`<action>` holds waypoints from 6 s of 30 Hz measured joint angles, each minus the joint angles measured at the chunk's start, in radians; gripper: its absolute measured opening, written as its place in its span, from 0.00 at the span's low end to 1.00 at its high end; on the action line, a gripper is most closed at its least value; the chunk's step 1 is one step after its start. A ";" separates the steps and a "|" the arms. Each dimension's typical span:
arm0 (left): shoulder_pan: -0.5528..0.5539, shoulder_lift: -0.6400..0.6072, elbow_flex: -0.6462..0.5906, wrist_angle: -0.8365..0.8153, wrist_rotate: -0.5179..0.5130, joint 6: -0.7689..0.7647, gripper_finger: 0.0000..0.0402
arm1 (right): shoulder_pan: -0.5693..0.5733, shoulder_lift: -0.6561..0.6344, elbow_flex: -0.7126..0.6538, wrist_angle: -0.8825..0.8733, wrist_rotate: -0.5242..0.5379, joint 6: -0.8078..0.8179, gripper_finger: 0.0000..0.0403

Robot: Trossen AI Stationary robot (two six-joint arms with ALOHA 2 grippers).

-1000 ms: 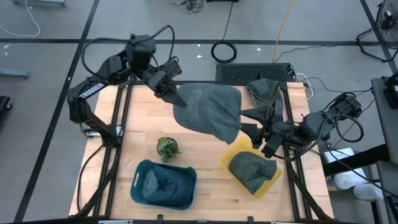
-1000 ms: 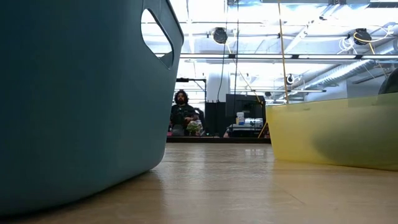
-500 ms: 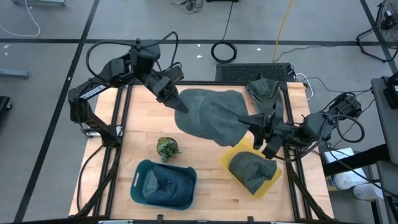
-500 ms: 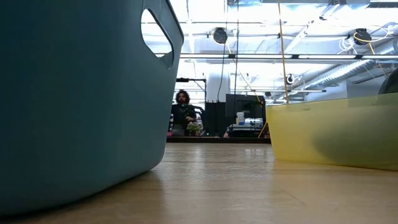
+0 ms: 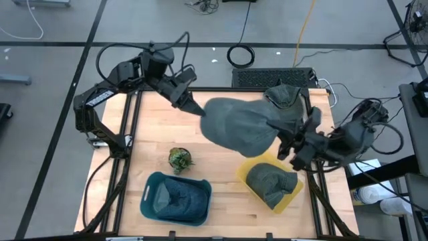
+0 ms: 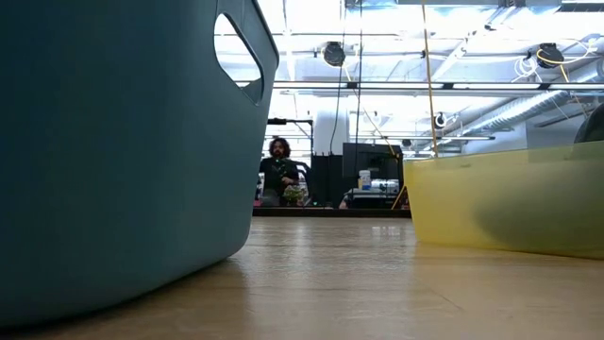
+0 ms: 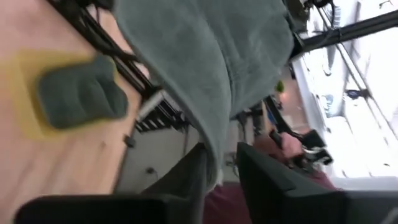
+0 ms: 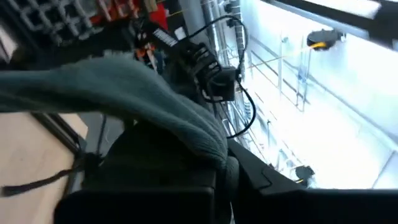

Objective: Pick & Place hat
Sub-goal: Put the bottom black cap into the yellow bin

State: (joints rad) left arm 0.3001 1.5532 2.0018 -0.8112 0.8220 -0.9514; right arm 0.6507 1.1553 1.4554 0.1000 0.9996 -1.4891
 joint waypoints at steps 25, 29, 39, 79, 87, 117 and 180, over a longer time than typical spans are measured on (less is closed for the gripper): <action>0.138 -0.001 0.000 0.001 -0.169 0.159 0.37 | 0.143 0.000 0.090 -0.498 0.290 0.837 0.01; 0.138 -0.001 0.000 0.001 -0.167 0.156 0.37 | 0.168 0.012 0.090 -0.533 0.339 1.003 0.01; 0.138 -0.001 0.000 0.001 -0.089 0.160 0.37 | 0.188 0.066 0.090 -0.575 0.341 1.299 0.01; 0.137 -0.001 0.000 0.067 -0.009 0.128 0.34 | 0.143 0.283 -0.011 -1.648 -0.166 2.363 0.01; 0.137 -0.001 0.000 0.067 -0.008 0.129 0.34 | 0.143 0.283 -0.158 -1.475 -0.197 2.380 0.01; 0.137 -0.001 0.000 0.068 -0.007 0.164 0.34 | 0.170 0.259 -0.541 -0.941 -0.767 2.523 0.01; 0.137 -0.001 0.000 0.067 -0.010 0.193 0.34 | 0.168 0.154 -0.678 -0.726 -0.922 2.563 0.72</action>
State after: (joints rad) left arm 0.4372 1.5520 2.0018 -0.7441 0.8116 -0.7587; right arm 0.8184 1.3090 0.7776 -0.6258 0.0772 1.0743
